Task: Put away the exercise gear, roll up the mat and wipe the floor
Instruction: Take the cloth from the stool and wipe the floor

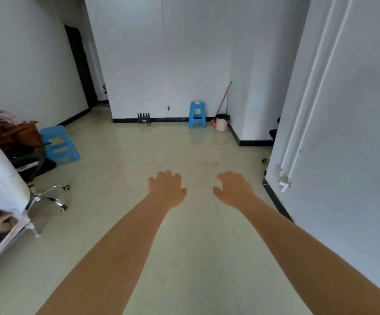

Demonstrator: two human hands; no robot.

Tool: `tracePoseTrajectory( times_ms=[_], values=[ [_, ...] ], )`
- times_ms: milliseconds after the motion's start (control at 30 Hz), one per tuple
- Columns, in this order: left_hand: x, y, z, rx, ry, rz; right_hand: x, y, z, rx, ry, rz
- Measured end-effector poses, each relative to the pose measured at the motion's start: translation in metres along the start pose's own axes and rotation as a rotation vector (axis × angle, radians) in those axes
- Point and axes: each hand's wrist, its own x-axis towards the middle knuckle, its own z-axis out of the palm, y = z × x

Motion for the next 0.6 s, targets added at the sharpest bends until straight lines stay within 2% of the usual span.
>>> tracePoseTrajectory(
  times_ms=[233, 600],
  values=[
    [0.217, -0.022, 0.012, -0.007, -0.063, -0.026, 0.214, 0.017, 0.021, -0.021, -0.089, -0.004],
    [0.512, -0.081, -0.004, -0.006, -0.058, -0.072, 0.524, 0.007, 0.017, -0.028, -0.114, -0.043]
  ],
)
